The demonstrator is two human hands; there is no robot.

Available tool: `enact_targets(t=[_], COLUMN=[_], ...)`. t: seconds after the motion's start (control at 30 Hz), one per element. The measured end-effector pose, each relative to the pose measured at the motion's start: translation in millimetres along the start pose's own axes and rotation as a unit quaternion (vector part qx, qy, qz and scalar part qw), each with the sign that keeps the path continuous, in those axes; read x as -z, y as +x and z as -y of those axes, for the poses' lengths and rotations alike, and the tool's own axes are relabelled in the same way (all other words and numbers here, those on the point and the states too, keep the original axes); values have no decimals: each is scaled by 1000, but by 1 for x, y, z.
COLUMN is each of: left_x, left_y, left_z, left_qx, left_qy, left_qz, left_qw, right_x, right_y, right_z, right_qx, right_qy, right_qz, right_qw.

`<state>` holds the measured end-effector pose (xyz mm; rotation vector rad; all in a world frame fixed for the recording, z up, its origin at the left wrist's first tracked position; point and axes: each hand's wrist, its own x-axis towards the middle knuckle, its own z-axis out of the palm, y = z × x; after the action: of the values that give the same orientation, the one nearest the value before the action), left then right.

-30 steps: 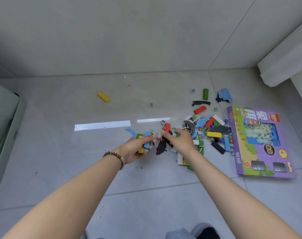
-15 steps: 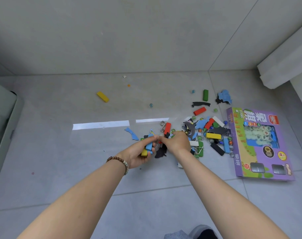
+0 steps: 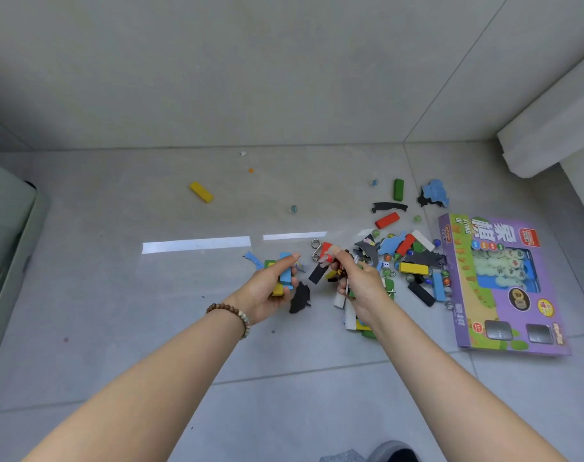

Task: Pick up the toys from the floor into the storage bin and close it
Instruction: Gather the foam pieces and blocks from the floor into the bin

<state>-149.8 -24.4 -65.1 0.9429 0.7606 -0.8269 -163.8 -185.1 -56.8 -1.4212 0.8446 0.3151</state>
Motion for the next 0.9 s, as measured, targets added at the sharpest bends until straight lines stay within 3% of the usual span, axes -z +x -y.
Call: enact_targets(t=[0.27,0.6,0.77,0.9], left_x=[46,218,329,392], left_y=[-103,-313,-352,-348], left_z=[-102,-201,-200,-191], left_qx=[-171,-359,-360,-313], left_qy=[56,44,-22,-42], left_qz=[-71,-183,-269,-286], left_qw=[981,914,893,905], right_x=[-67,-298,-422,-492], right_y=[-62,-228,-273,-279], right_z=[95,192,163,126], right_qx=[108,237,223,241], right_qy=[-68,-151,-189,-269], right_qz=[98,291,328,351], right_qw=[987,914,898,864])
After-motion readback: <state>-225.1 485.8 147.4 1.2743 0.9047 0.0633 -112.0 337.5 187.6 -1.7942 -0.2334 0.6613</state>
